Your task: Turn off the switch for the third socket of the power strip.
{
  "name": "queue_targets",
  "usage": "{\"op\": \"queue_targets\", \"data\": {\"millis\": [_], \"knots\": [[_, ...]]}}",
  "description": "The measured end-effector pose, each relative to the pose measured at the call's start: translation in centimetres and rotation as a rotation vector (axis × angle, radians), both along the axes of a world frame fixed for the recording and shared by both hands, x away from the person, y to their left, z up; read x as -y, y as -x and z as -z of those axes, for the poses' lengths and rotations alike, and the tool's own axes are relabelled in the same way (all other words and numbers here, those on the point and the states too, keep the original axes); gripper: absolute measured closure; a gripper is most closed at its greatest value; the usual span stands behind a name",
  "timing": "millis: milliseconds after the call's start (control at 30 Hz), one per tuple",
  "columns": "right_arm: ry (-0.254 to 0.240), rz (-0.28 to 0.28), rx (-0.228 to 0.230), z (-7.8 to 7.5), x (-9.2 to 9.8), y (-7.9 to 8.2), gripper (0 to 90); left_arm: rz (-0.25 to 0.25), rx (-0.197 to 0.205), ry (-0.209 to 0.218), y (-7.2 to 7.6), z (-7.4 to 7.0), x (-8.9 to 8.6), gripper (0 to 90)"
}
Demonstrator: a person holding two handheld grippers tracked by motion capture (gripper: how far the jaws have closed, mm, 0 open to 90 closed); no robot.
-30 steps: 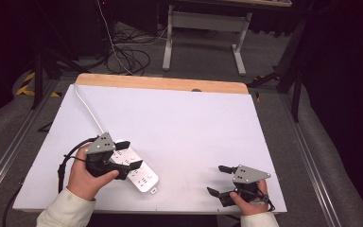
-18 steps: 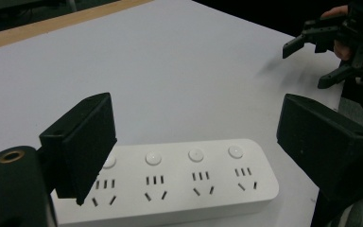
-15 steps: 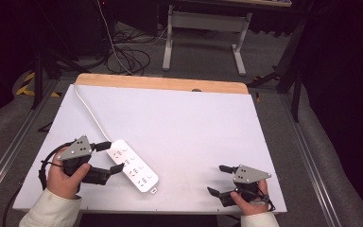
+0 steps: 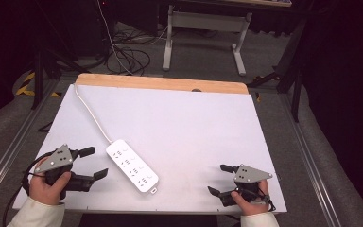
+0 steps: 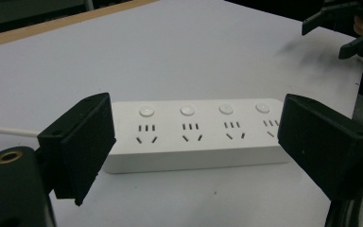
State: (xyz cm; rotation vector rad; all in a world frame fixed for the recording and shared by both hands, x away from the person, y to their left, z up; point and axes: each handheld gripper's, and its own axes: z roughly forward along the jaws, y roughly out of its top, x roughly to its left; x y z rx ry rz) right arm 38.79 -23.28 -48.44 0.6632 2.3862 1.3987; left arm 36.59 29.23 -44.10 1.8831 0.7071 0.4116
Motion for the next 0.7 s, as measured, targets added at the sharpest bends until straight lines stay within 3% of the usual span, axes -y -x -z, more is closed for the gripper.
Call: {"op": "queue_targets", "data": {"millis": [233, 467, 600, 700], "knots": [[0.001, -0.008, -0.003, 0.0, 0.0, 0.0, 10.9, -0.017, 0.029, 0.028, 0.8, 1.1, -1.4, 12.2], [-0.002, -0.008, -0.002, 0.0, 0.0, 0.0, 10.8, -0.017, 0.046, 0.011, 1.6, 2.1, -2.7, 12.2], [-0.003, -0.009, -0.003, 0.0, 0.0, 0.0, 10.8, -0.020, 0.051, -0.022, 1.8, 2.6, -3.3, 12.2], [-0.004, -0.009, -0.004, 0.1, 0.0, 0.0, 10.8, -0.030, 0.035, -0.009, 2.1, 3.2, -3.7, 12.2]]}}
